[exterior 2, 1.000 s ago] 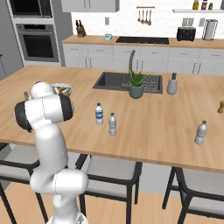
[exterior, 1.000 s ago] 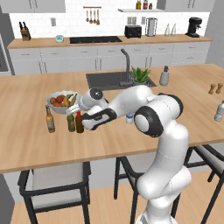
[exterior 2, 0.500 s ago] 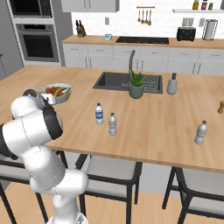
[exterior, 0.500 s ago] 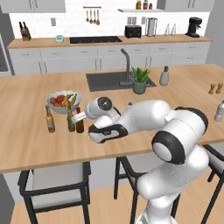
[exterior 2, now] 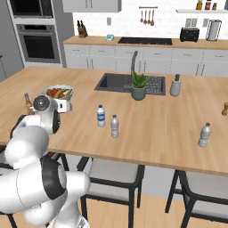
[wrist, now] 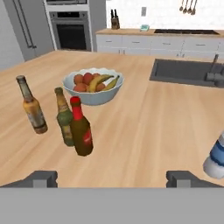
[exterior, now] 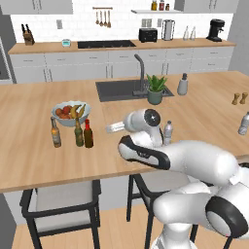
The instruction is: Move the plastic bottles in the middle to the plastics group, and the glass bottles in the middle to the glass group.
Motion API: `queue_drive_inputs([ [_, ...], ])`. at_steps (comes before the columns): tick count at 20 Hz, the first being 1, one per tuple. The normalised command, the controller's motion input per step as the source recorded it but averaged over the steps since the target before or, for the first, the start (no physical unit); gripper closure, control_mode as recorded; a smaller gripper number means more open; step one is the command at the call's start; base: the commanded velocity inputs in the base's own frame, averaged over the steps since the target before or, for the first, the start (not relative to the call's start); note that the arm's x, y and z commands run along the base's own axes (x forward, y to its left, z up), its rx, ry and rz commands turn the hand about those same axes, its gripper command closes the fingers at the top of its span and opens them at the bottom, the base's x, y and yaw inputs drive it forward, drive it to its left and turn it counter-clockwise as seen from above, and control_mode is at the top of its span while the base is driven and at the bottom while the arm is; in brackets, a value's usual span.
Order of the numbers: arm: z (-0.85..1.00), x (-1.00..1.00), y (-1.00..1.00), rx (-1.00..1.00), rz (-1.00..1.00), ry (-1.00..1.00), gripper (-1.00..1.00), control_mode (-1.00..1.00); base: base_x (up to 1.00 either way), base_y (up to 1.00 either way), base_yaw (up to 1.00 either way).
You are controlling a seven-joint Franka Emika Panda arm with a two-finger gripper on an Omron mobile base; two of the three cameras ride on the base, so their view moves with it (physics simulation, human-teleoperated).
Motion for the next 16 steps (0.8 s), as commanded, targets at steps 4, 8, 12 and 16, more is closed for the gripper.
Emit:
queue_drive_inputs([
  [4, 1.0, -0.01, -1.0, 0.0, -0.08, 0.28, -1.0, -1.0, 0.0, 0.0, 0.0],
  [8, 0.9, 0.07, -0.97, -0.11, -0.13, 0.51, -1.0, -1.0, 0.0, 0.0, 0.0],
  [12, 0.36, 0.1, -0.83, -0.25, -0.14, 0.58, -1.0, -1.0, 0.0, 0.0, 0.0],
  [16, -0.61, 0.12, -0.81, -0.08, -0.11, 0.15, -1.0, -1.0, 0.0, 0.0, 0.0],
])
